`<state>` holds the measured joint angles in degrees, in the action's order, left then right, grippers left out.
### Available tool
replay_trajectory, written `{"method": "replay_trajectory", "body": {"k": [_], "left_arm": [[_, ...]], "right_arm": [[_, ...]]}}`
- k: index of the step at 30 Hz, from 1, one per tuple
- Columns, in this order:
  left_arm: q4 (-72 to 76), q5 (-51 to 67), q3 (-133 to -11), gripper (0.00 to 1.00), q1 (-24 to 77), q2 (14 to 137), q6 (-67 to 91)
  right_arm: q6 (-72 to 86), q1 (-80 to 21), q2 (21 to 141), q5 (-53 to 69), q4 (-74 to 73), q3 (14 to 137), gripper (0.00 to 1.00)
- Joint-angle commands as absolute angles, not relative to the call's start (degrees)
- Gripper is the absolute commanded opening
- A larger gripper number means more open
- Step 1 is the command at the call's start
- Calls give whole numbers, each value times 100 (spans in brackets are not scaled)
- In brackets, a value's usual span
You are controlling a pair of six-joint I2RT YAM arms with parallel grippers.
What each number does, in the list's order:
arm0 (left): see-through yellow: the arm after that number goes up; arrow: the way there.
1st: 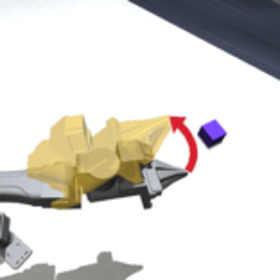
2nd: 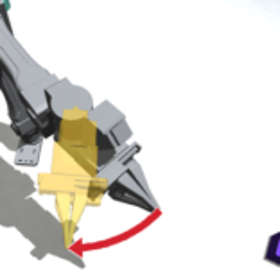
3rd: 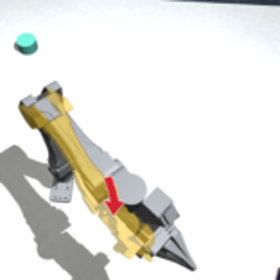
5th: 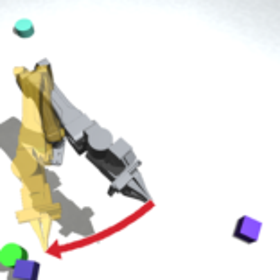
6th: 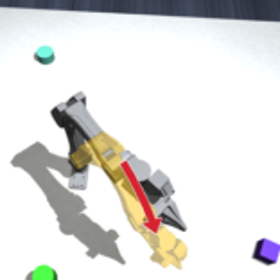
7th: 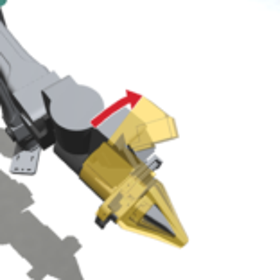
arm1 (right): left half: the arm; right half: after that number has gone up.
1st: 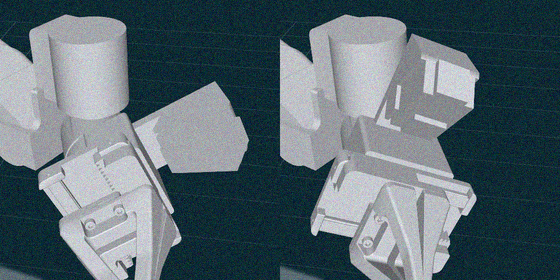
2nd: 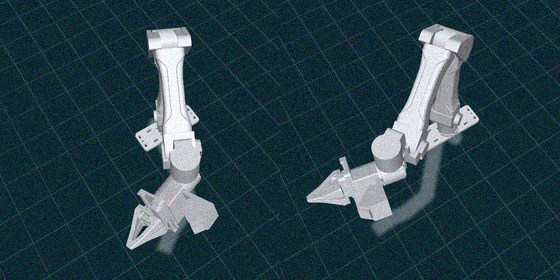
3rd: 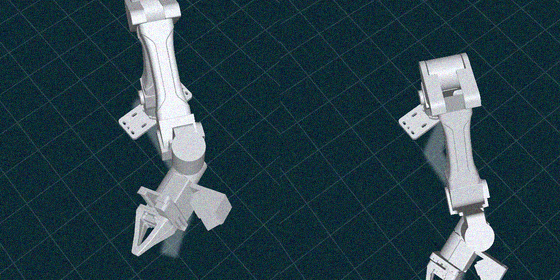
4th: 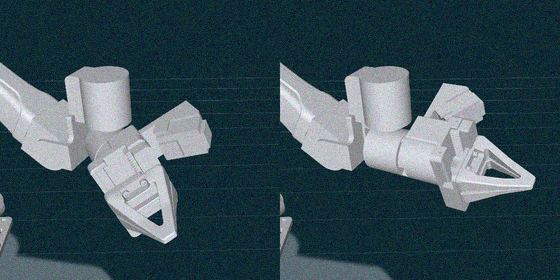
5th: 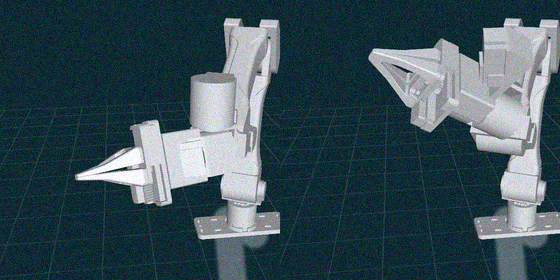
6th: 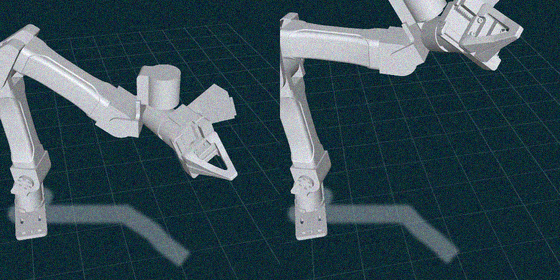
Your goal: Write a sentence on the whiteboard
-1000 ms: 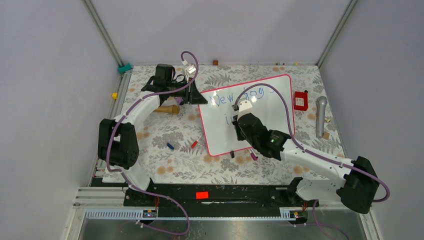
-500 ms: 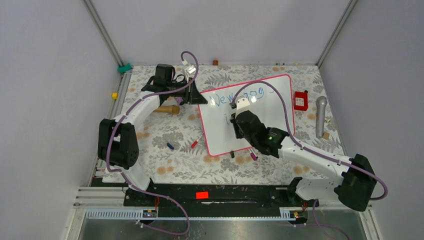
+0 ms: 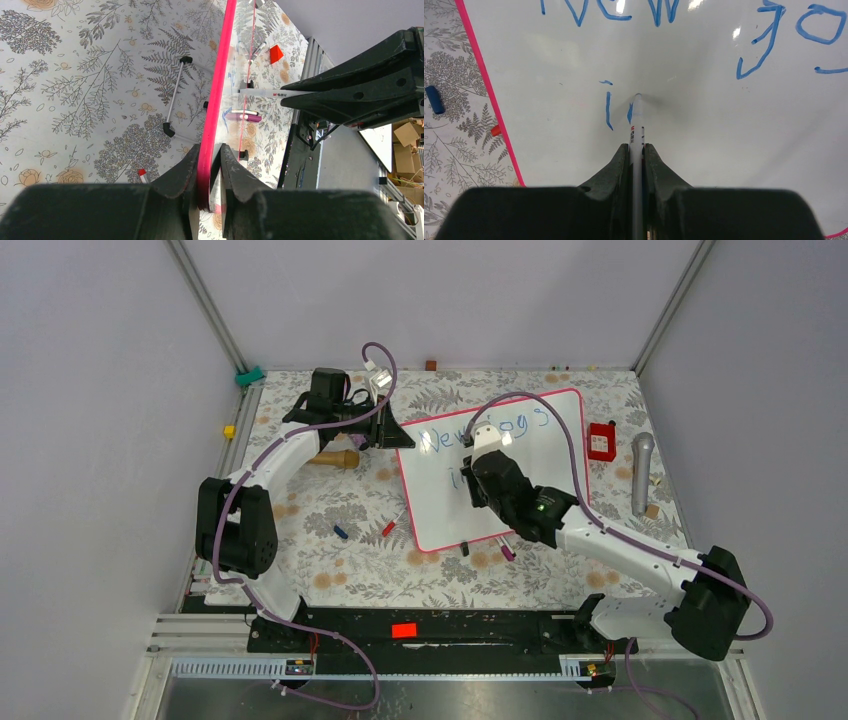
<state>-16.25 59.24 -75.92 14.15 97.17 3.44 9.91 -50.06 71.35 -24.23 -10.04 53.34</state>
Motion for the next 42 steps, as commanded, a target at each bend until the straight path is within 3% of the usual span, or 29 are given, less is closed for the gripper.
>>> {"method": "replay_trajectory", "body": {"k": [1,22,42], "left_arm": [[-1423,5122,-7654,12,1518,9653,-292],[-1423,5152,-7659,12,1520,9620,-285],[-1423,5179,-7635,12,1527,9644,-374]], "right_arm": [[891,-4863,7216,-2505,-1034,5577,0],[1260,-4843,6821,-2310,-1295,4993,0],[1819,-4799,5680,-2169,-2455,5690,0]]}}
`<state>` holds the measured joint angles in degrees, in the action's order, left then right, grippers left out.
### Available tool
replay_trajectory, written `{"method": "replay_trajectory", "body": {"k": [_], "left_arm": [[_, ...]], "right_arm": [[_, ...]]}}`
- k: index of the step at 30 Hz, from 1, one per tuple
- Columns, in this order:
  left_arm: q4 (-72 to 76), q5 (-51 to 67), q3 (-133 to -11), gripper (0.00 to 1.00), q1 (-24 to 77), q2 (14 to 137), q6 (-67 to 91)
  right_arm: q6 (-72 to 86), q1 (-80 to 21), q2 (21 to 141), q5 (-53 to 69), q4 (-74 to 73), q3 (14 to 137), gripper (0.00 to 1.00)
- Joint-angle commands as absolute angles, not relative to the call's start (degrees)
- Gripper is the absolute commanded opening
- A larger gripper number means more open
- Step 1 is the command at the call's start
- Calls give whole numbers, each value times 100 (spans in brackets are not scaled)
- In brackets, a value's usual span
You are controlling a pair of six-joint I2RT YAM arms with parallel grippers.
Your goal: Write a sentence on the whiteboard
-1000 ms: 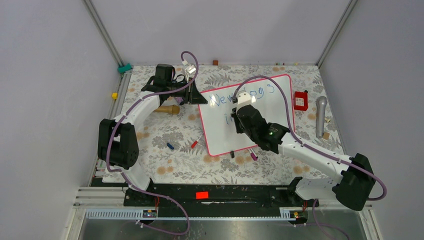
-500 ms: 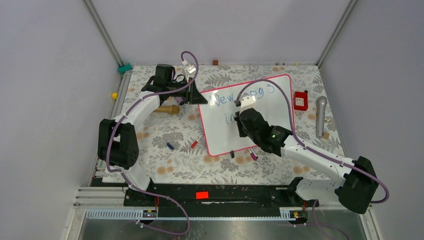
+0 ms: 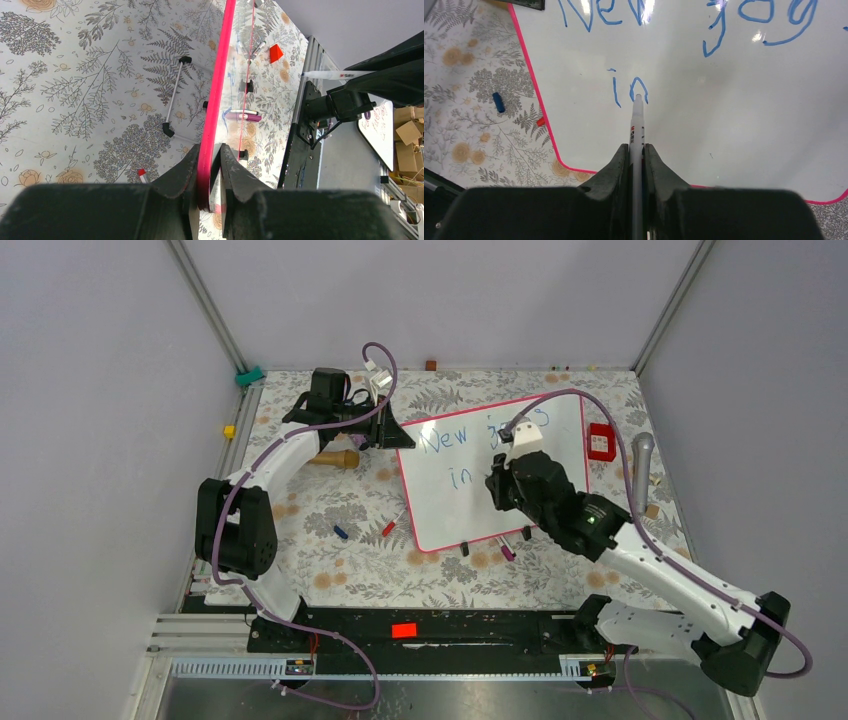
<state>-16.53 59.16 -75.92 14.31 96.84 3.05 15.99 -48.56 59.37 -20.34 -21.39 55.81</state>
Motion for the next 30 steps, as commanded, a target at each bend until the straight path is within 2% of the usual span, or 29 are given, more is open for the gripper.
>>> {"method": "replay_trajectory", "body": {"k": [1,14,24,30], "left_arm": [[-1419,5181,-7631,12,1521,9651,-383],[-1421,5118,-7583,12,1585,9765,-478],[-1413,5137,-7621,12,1596,9749,-467],[-1422,5188,-7626,12,1611,9713,-445]], "right_arm": [[1841,-4794,5615,-2215,-2454,5617,0],[1424,-4790,4854,-2808,-1875,5103,0],[925,-4753,5470,-1967,-2341,5431,0],[582,-4663,5422,-1636,-2028,5269,0]]}}
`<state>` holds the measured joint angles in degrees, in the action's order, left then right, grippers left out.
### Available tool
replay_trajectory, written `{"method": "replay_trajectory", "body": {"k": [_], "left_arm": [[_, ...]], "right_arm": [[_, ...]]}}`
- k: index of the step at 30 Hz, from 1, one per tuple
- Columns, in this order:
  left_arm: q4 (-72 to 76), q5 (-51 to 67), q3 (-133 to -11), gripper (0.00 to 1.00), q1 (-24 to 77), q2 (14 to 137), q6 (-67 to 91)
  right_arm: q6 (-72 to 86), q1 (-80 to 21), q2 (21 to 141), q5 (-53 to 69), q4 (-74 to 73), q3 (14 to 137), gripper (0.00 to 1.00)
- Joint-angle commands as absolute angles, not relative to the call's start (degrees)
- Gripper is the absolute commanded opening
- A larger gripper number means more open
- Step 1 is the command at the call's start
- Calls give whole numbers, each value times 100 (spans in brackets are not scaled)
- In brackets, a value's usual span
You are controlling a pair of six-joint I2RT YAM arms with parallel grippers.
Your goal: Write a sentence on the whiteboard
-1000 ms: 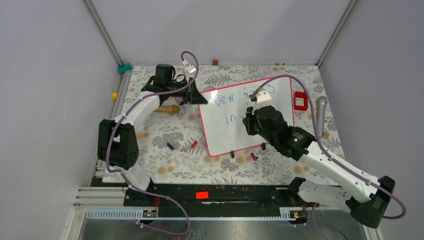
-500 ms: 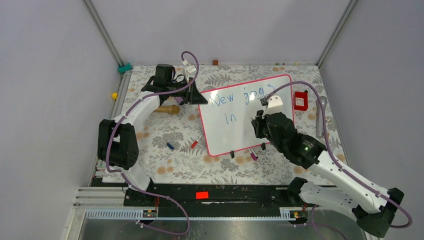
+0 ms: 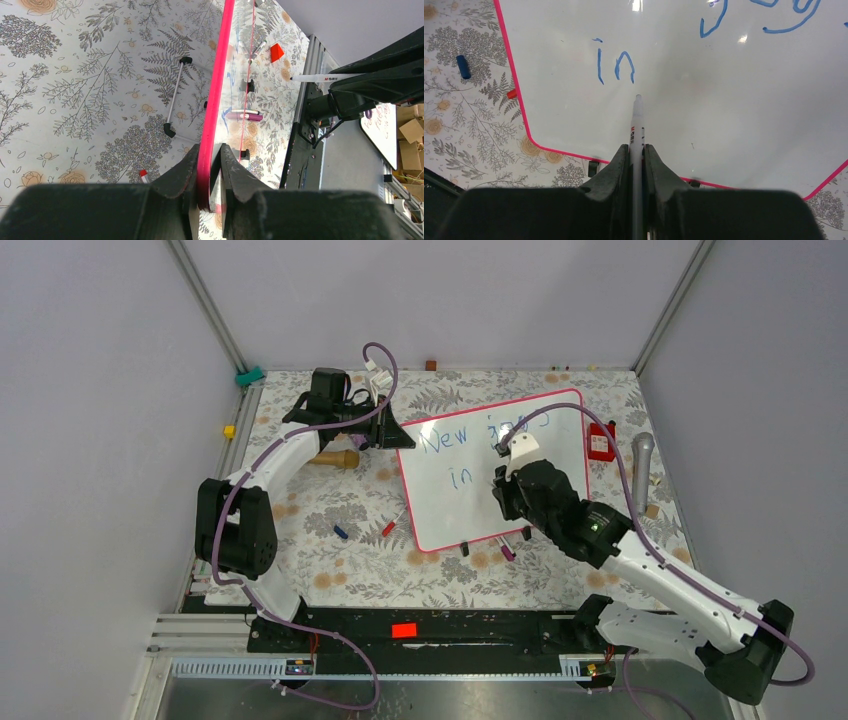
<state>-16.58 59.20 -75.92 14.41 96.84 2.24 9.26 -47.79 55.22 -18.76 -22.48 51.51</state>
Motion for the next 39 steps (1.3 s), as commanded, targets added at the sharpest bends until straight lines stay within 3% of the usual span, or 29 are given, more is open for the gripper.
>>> {"method": "replay_trajectory", "body": {"k": [1,13,39], "left_arm": [[-1419,5188,-7622,12,1618,9705,-448],[-1419,5165,-7620,12,1637,9785,-455],[-1411,5139,-7617,12,1649,9756,-488]], "right_arm": [[574,-4628,5466,-1596,-2028,5292,0],[673,-4277,6033,-1179,-1970,5570,0],[799,-4222,6613,-1530,-1700,5816,0]]}}
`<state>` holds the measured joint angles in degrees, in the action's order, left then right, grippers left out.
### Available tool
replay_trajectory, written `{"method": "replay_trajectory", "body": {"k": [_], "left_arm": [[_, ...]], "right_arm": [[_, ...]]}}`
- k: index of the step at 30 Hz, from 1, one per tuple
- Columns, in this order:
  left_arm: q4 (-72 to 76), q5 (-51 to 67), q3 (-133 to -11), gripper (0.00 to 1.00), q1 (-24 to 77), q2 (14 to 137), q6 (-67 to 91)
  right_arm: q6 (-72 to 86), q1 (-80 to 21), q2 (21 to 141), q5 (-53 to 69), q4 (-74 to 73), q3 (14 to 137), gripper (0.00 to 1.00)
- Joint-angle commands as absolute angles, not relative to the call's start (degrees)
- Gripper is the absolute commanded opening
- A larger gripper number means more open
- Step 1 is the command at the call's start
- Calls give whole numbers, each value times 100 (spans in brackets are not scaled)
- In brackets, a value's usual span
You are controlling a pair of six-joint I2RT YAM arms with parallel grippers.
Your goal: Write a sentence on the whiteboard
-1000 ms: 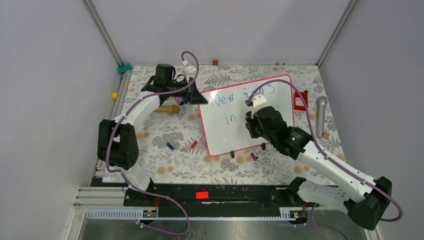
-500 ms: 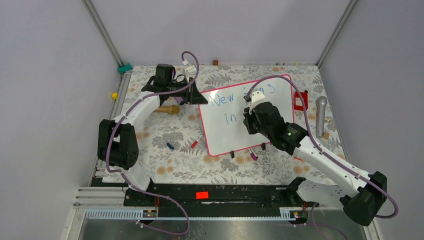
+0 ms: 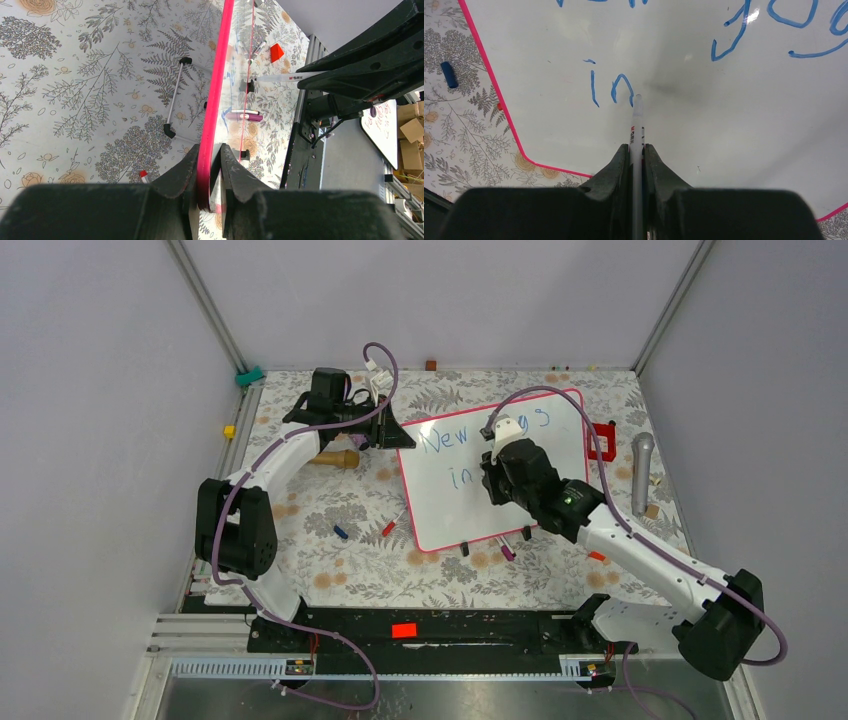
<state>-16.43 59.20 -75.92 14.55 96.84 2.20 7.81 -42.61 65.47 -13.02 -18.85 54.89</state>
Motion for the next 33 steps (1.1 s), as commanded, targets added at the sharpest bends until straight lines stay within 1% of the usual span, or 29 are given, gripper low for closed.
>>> {"method": "replay_trajectory", "body": {"k": [1,9,27,33], "left_arm": [[-1415,5136,-7618,12,1649,9755,-488],[-1415,5148,-7629,12,1646,9738,-492],[-1414,5160,-7625,12,1644,9734,-483],[-1414,5169,-7636,12,1650,9728,-483]], "right_arm": [[801,-4224,6630,-1559,-1700,5822,0],[779,-4218,6690,-1884,-1665,5811,0],[774,-4214,6935,-1968,-1397,5762,0],[748,-4221,7021,-1672,-1310,5749,0]]}}
